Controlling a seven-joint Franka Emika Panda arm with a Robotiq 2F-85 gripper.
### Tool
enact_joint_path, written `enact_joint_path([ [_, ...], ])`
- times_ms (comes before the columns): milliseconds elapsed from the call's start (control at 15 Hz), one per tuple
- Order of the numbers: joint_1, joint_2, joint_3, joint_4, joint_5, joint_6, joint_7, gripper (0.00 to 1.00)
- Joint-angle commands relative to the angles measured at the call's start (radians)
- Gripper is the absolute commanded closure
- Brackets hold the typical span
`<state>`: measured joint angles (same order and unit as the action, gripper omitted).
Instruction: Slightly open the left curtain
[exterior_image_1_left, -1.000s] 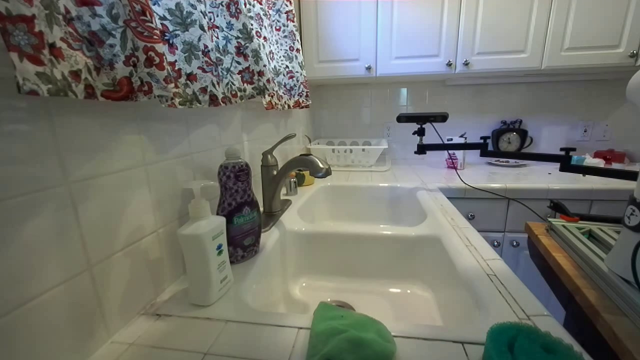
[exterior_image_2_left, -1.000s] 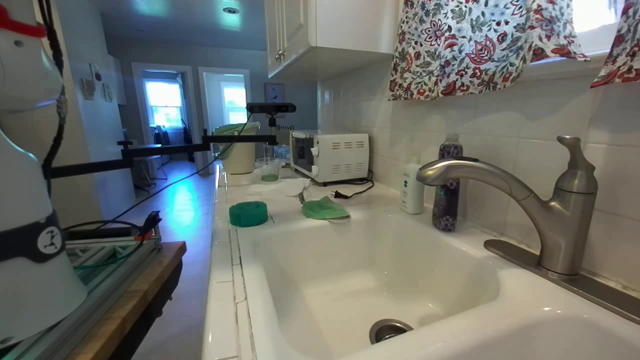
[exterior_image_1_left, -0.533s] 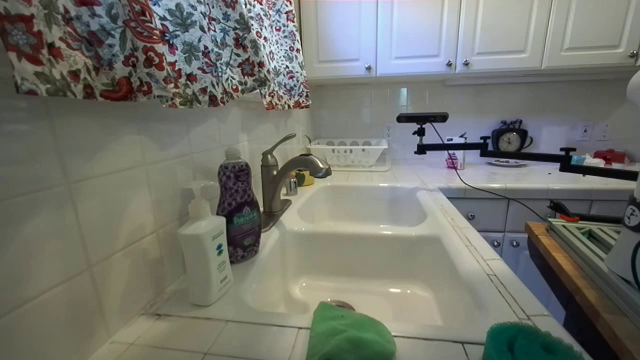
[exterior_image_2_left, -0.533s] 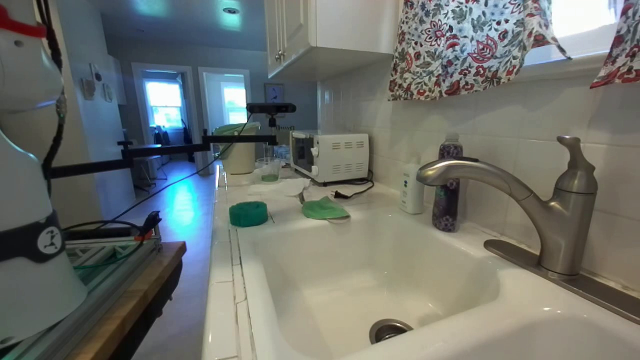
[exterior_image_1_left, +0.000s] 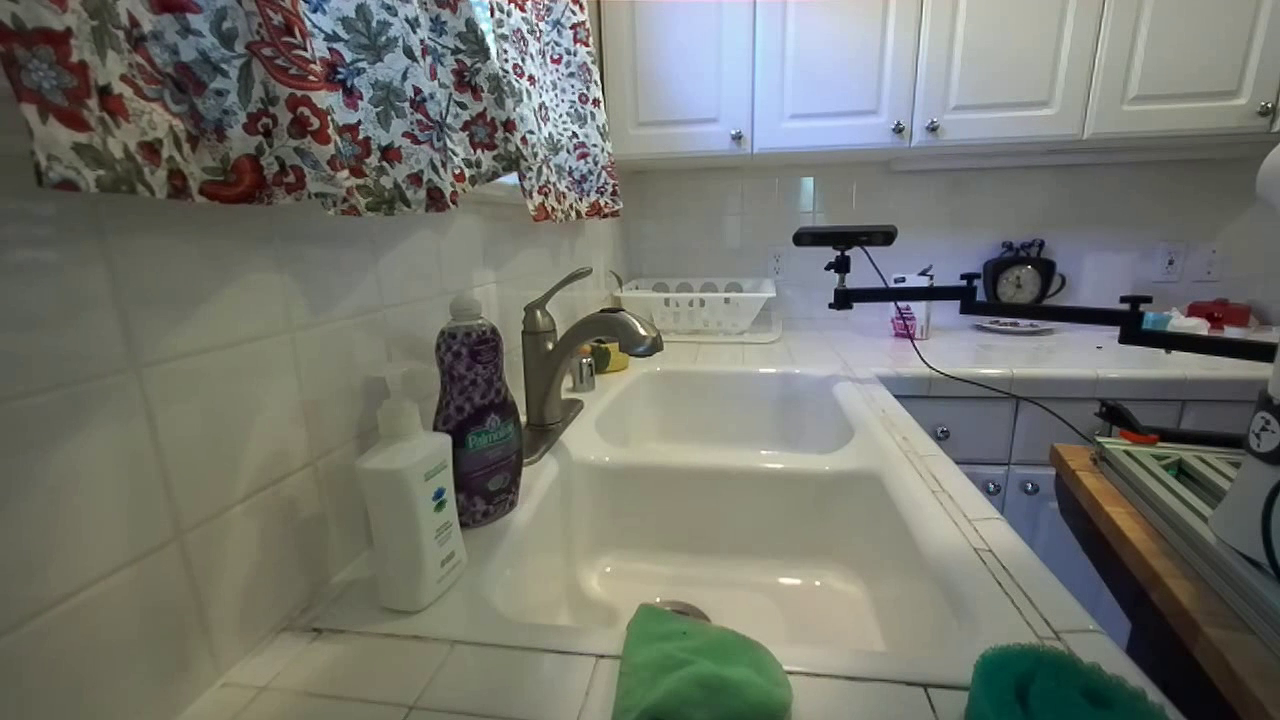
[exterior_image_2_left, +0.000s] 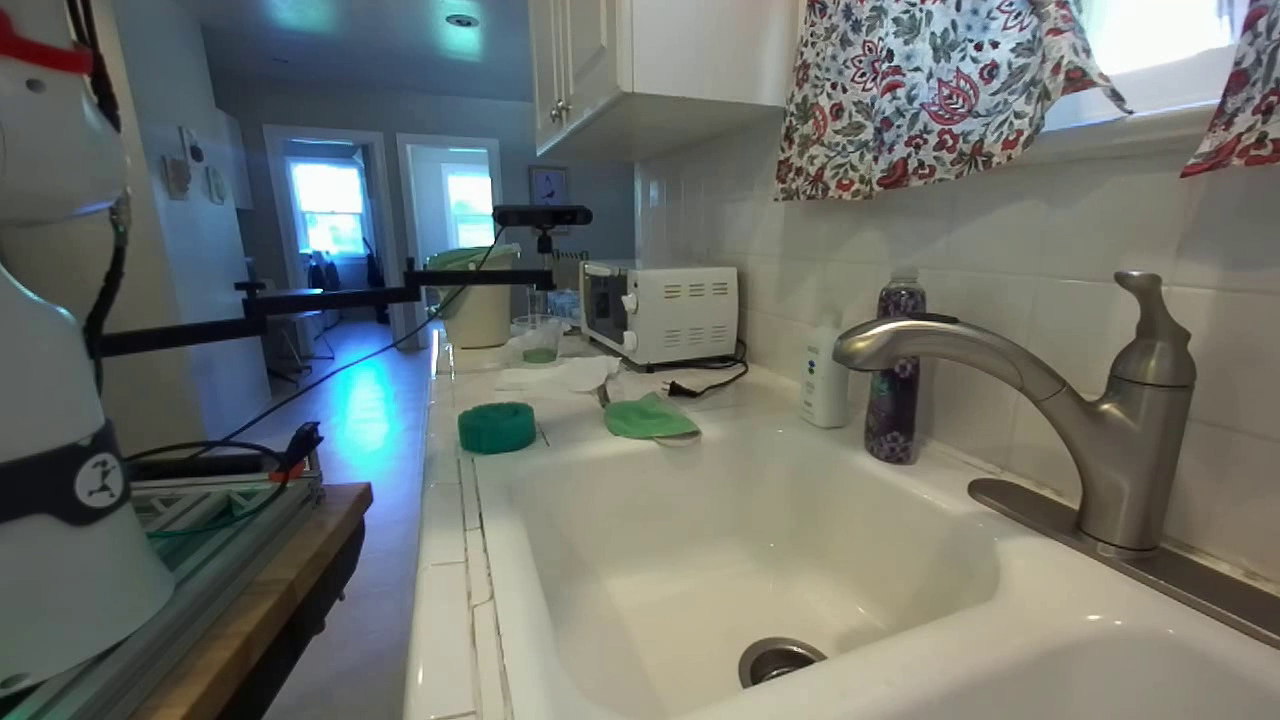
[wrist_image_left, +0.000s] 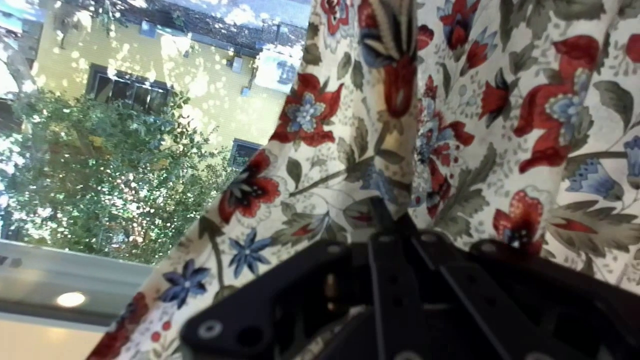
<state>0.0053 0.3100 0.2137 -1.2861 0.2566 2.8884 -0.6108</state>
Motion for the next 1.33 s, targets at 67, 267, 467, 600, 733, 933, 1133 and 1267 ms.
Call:
enact_joint_path([
  [67, -0.036, -0.031, 0.073, -0.048, 0.047, -0.023, -0.097, 1.0],
  [267, -0.048, -0.035, 0.11, -0.063, 0.048, -0.023, -0.119, 1.0],
  [467, -0.057, -0.04, 0.144, -0.072, 0.059, -0.023, -0.147, 1.0],
  [600, -0.066, -0.046, 0.171, -0.08, 0.066, -0.026, -0.168, 1.0],
  [733, -0.073, -0.051, 0.2, -0.09, 0.076, -0.024, -0.19, 1.0],
  [933, -0.082, -0.053, 0.236, -0.097, 0.091, -0.028, -0.221, 1.0],
  [1133, -0.094, -0.051, 0.27, -0.105, 0.107, -0.027, -0.249, 1.0],
  [1267, -0.1, -0.048, 0.29, -0.107, 0.113, -0.026, -0.263, 1.0],
])
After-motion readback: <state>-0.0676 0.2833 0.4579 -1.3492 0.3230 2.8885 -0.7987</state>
